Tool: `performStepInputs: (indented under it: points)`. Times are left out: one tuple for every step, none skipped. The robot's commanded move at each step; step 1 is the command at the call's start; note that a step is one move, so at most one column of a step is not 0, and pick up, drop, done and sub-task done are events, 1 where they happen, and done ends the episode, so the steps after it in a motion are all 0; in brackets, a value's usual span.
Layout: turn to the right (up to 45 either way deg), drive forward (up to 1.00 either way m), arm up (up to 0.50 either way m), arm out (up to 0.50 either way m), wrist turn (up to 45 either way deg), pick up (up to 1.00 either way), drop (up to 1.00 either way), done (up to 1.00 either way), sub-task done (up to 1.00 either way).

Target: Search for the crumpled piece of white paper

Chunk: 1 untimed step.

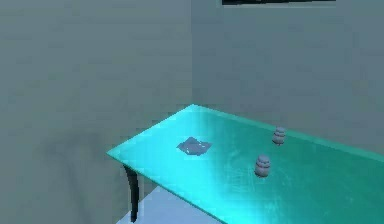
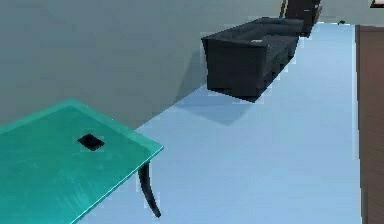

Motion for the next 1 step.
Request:
performStepInputs:
  points:
    - [0.0,0.0,0.0,0.0,0.0,0.0,0.0,1.0,0.0]
